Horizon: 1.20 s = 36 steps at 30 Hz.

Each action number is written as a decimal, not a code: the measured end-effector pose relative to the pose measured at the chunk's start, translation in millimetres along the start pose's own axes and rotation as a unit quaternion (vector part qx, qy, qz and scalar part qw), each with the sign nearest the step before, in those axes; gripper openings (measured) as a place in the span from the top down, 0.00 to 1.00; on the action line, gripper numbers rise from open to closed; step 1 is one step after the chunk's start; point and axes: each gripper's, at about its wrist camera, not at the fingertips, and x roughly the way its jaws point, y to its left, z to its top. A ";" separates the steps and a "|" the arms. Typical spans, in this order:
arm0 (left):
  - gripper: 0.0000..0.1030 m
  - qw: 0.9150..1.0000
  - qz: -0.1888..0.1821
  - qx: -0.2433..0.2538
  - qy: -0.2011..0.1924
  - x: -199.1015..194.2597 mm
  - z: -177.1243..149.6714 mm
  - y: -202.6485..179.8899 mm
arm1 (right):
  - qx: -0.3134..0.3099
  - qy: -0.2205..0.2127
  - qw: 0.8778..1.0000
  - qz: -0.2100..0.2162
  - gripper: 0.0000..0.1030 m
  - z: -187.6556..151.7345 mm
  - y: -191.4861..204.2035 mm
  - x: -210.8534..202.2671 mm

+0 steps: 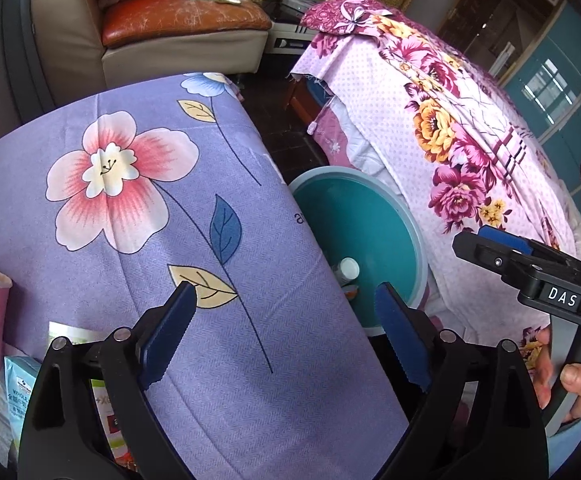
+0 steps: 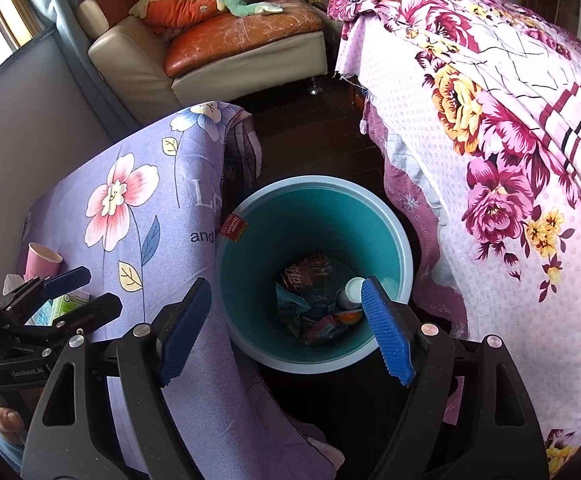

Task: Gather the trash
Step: 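Grasp the pink paper cup with the left gripper while the right gripper grasps the green-white container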

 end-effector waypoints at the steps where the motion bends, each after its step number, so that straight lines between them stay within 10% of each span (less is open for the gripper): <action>1: 0.12 1.000 0.002 -0.003 -0.002 -3.9 -1.5 4.7 | -0.003 0.001 1.000 0.000 0.28 -0.4 5.3 -0.8; 36: 0.12 0.989 0.092 -0.108 -0.053 -116.4 -47.8 217.1 | -0.154 0.123 0.978 0.071 0.26 -39.3 262.0 59.8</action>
